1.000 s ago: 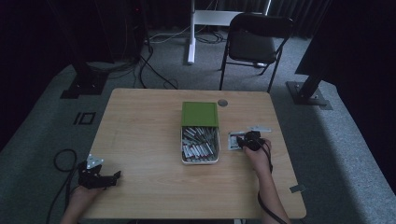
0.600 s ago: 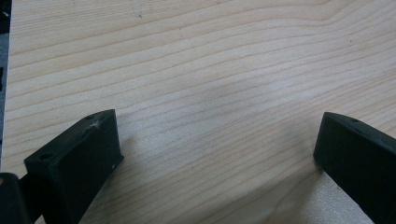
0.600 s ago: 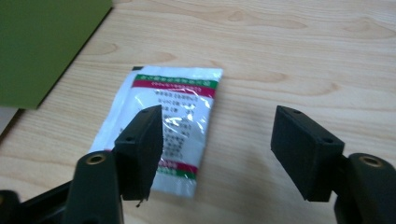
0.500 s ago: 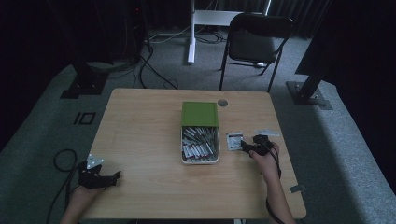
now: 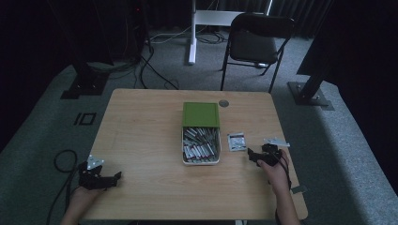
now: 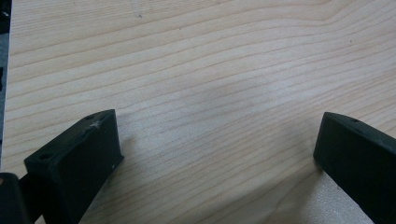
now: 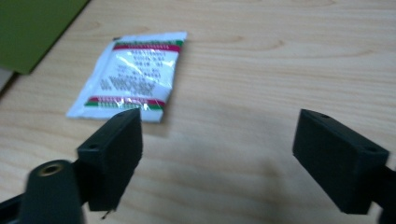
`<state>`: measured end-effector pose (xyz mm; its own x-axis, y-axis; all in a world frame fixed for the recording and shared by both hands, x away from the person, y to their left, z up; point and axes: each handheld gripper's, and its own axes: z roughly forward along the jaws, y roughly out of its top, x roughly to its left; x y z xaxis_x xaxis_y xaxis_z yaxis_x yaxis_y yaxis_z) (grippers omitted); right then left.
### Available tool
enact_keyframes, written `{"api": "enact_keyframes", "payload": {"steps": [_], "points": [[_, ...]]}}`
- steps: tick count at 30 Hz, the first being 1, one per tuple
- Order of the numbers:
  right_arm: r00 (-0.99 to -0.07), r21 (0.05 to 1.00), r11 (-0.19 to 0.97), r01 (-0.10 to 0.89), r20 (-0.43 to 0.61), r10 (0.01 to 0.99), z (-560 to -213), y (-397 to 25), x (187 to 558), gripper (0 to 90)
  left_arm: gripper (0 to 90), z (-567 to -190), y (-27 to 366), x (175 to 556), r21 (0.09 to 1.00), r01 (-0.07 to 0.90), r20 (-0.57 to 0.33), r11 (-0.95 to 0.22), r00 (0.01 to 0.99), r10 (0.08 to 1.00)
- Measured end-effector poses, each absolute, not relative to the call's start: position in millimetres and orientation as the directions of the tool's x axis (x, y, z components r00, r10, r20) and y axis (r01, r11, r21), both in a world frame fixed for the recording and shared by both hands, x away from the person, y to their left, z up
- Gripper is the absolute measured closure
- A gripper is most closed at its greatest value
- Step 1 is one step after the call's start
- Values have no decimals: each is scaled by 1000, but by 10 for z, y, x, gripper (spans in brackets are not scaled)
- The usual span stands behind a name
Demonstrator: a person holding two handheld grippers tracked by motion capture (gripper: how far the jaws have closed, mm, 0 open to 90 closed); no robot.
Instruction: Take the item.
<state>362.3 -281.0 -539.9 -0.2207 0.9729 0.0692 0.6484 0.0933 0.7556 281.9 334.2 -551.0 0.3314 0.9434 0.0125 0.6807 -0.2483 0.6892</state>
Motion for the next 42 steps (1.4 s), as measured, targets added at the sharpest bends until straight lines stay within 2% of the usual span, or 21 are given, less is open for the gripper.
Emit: {"api": "enact_keyframes", "payload": {"steps": [25, 36, 42], "points": [[-194, 732, 103, 673, 40, 980, -5436, -2950, 3100, 140, 14, -5509, 3343, 2819, 688, 681, 14, -250, 332, 943], [-70, 735, 30, 678, 24, 997, -5483, -2992, 2943, 141, 14, -5510, 3343, 2819, 689, 680, 14, -250, 333, 943], [-62, 723, 37, 690, 9, 998, -5517, -2980, 2890, 141, 14, -5510, 3343, 2819, 689, 680, 14, -250, 332, 943]]}}
